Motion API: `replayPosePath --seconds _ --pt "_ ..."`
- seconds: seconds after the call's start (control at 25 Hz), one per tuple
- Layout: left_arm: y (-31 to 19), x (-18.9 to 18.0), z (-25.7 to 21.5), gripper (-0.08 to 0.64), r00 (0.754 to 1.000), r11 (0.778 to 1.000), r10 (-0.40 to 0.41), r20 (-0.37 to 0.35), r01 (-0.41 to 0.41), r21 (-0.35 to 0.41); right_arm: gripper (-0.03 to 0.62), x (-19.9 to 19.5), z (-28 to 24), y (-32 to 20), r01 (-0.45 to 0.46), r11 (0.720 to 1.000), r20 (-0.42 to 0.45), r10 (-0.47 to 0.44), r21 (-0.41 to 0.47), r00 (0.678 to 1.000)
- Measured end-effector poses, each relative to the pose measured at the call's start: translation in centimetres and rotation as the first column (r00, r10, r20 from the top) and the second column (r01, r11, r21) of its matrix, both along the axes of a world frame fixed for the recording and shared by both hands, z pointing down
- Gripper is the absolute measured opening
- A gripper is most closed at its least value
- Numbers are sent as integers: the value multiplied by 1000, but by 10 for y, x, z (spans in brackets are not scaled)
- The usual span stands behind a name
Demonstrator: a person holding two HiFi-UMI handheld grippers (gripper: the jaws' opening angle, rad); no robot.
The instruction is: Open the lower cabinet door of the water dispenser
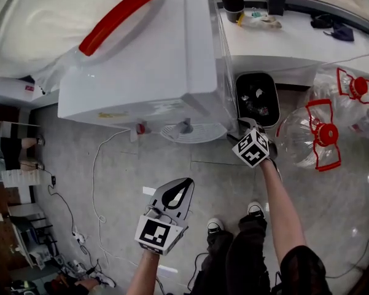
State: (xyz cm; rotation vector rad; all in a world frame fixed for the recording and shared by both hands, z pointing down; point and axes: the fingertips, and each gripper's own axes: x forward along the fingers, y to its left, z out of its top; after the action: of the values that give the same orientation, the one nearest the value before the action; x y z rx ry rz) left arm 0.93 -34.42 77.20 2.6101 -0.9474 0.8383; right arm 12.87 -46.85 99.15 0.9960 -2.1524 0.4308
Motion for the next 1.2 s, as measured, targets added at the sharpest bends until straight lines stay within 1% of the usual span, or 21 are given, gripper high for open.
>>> replayPosePath --seconds 0.12,0.2,0.36,0.44,0.56,0.68,0.76,0.84,0.96,1.08,1.2 --pt "-4 -4 -1 20 1000 1000 -18 -14 18 9 261 2 1 1 -50 999 13 50 0 999" --pt "-6 -7 -2 20 999 1000 -24 -22 24 16 239 2 0 2 -83 997 17 83 0 996" --pt "-5 -20 -7 20 999 999 -41 -33 42 24 241 -2 -3 2 -145 989 20 145 -17 989" --pt "-2 -28 -7 20 998 998 -54 -35 55 16 249 -6 -4 10 -148 989 19 148 -20 989" --pt "5 -36 -5 20 997 998 -68 -34 68 -1 227 -13 -2 41 -119 993 6 119 -9 993" --pt "16 -42 -4 20 998 998 -64 -28 64 -14 204 -33 4 78 -96 995 37 97 -34 995" --pt "24 -45 -6 20 998 998 -60 -30 59 -20 202 -51 7 102 -85 995 58 88 -59 994" --pt "31 -51 -9 20 998 998 -58 -32 58 -21 202 -72 10 126 -64 994 65 70 -88 995" --pt "42 -69 -17 20 996 997 -77 -44 76 -23 202 -111 11 158 -4 991 72 14 -134 997" --pt "54 -94 -24 20 993 994 -107 -43 106 -27 202 -153 10 183 62 984 85 -49 -164 995" --pt "68 -128 -29 20 988 988 -150 -41 149 -32 202 -195 9 198 114 976 102 -96 -186 990"
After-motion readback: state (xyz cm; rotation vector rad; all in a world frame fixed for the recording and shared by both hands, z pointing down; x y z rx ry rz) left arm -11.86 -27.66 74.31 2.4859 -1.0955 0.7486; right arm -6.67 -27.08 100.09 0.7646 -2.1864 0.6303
